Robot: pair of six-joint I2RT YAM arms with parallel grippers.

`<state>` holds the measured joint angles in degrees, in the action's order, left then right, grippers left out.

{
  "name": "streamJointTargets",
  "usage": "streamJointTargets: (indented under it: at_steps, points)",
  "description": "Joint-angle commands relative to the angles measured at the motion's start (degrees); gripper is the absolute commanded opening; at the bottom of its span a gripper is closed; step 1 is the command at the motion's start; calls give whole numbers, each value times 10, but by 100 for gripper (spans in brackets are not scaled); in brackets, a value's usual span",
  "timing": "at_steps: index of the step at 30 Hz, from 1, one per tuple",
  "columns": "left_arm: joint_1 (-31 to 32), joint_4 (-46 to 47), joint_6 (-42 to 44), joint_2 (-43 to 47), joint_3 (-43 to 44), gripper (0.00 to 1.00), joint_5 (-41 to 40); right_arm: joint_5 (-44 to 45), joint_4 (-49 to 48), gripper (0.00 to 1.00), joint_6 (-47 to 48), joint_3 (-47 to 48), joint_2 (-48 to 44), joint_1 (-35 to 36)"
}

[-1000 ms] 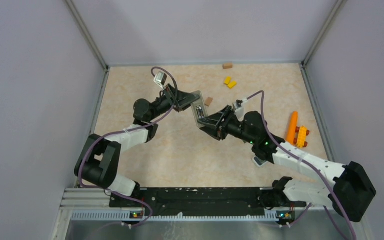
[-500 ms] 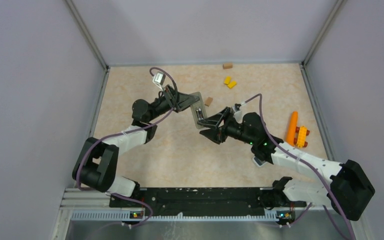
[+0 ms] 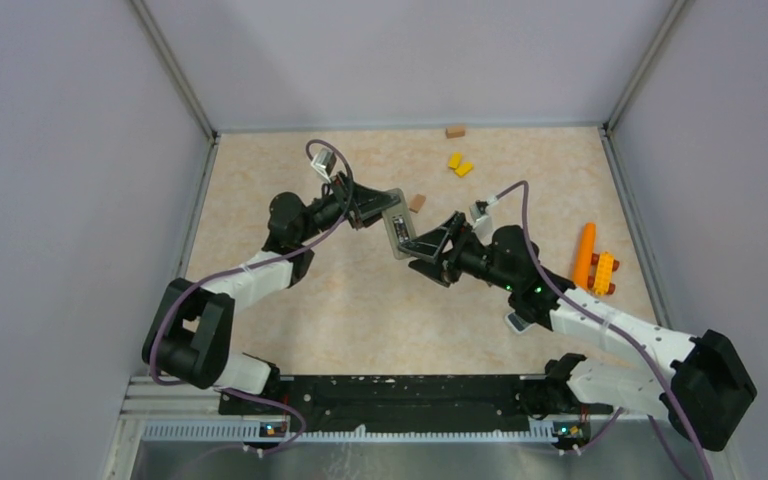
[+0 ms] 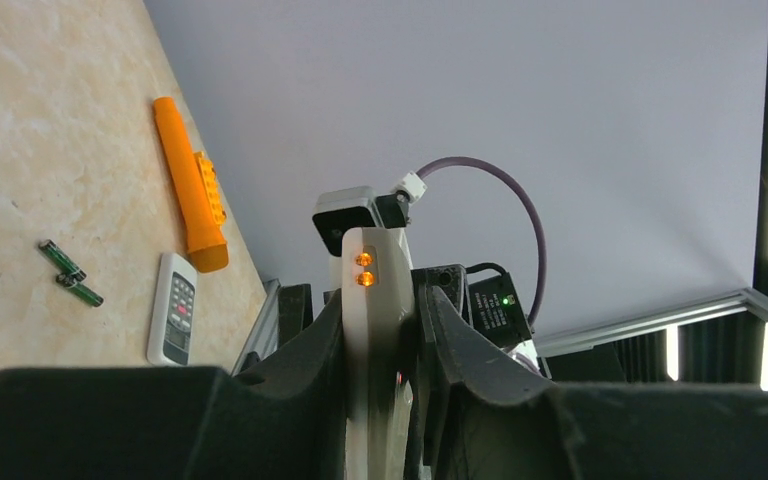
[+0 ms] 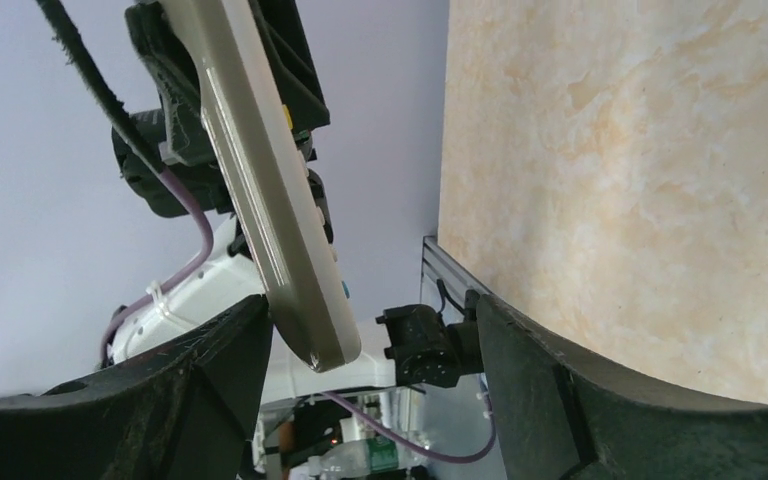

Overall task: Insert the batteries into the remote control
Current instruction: Load the battery into the remote control.

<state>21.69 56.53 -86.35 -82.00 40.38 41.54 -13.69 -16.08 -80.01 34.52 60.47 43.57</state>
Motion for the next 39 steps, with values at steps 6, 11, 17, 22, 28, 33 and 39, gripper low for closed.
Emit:
streamJointTargets:
  at_steps: [6,11,17,22,28,33,39]
  points:
    - [-13,32,-13,24,28,0,5,-2,-65,85,125,2,-29,-9]
    - [-13,30,-7,38,23,2,16,11,-98,86,162,27,5,-9]
    - [-13,6,11,57,22,3,26,17,-108,74,186,50,37,-9]
    - [-12,-9,23,66,24,4,30,11,-122,76,191,52,44,-9]
    - [-13,-9,24,68,25,4,34,12,-131,81,193,50,44,-9]
    - [-13,-13,23,76,27,4,35,7,-84,62,206,80,75,-9]
    - [-13,-24,32,84,29,4,35,9,-52,42,217,85,84,-9]
